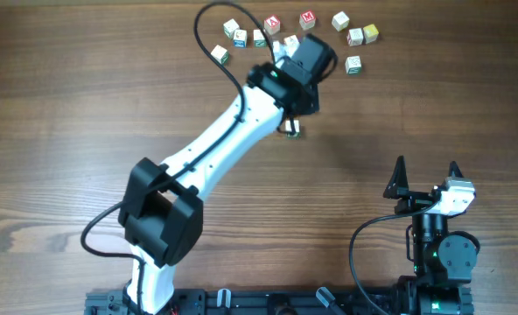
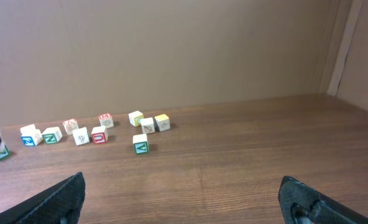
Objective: Form a tower
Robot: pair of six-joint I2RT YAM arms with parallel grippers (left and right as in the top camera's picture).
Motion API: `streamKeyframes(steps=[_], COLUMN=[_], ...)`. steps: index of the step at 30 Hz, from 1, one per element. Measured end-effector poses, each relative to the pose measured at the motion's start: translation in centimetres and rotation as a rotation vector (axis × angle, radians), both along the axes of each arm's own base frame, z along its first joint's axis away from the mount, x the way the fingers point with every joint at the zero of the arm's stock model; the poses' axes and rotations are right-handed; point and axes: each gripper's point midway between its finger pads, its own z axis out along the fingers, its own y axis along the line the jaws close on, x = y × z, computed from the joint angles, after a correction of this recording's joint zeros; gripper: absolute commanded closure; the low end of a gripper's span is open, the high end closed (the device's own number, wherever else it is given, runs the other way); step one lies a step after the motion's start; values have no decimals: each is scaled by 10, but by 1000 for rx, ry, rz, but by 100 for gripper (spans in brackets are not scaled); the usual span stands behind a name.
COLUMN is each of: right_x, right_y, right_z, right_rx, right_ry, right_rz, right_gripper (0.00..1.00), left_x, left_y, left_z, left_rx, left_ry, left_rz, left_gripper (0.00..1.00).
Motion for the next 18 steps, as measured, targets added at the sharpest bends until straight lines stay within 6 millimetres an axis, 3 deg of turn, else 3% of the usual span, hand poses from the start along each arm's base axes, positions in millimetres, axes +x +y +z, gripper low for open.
streamKeyframes(steps=[9, 18], right_x=[0, 0], right_y=[0, 0], right_z=[0, 0], right_rx=[0, 0], right_ry=[0, 0], right_rz=[0, 0], right_gripper=[0, 0], left_x=[-16, -3], left_y=[11, 3], left_z=[-59, -62], left_rx=[38, -12], left_ry=[39, -34], left_rz=[56, 71], left_gripper=[78, 79])
